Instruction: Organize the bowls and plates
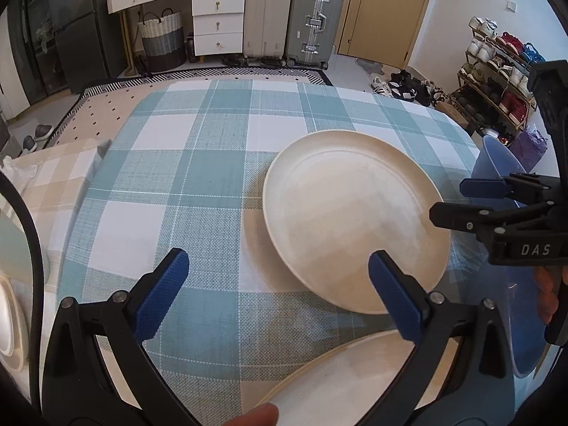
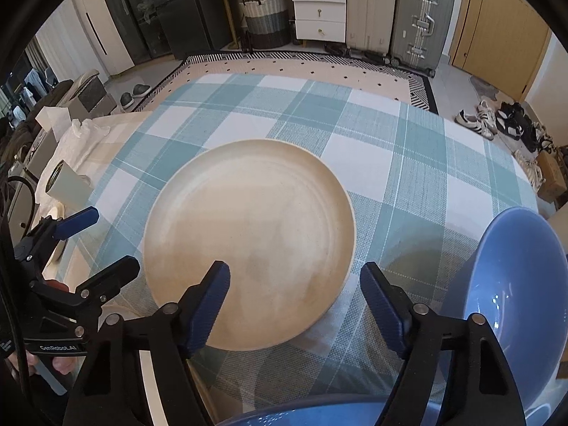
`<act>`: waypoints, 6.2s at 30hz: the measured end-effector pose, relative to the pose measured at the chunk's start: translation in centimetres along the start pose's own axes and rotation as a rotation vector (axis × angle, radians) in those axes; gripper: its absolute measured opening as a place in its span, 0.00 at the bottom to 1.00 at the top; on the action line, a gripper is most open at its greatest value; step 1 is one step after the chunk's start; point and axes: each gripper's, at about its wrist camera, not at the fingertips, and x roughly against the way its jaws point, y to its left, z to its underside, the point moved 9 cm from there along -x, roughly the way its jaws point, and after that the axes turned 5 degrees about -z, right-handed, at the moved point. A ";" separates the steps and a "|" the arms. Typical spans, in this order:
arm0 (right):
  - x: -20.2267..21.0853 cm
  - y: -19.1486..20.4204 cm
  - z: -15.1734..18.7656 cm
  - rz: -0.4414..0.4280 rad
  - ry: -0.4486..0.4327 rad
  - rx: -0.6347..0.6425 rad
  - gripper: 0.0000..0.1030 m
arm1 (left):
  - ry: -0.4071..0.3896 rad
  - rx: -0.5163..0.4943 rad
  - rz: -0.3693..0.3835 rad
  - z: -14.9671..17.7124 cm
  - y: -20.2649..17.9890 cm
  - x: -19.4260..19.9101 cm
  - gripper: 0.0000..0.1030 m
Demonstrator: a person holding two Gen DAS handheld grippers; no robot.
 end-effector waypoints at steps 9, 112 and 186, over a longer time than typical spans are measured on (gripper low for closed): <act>-1.1 -0.6 0.0 0.005 0.031 0.004 0.61 | 0.037 -0.007 0.024 0.1 -0.4 -1.9 0.78; 11.3 10.1 8.0 0.091 -0.293 0.245 0.25 | -0.189 -0.018 -0.071 10.0 1.3 17.1 0.32; 8.8 13.0 20.5 0.099 -0.235 0.185 0.25 | -0.113 -0.142 -0.109 20.5 1.0 15.5 0.32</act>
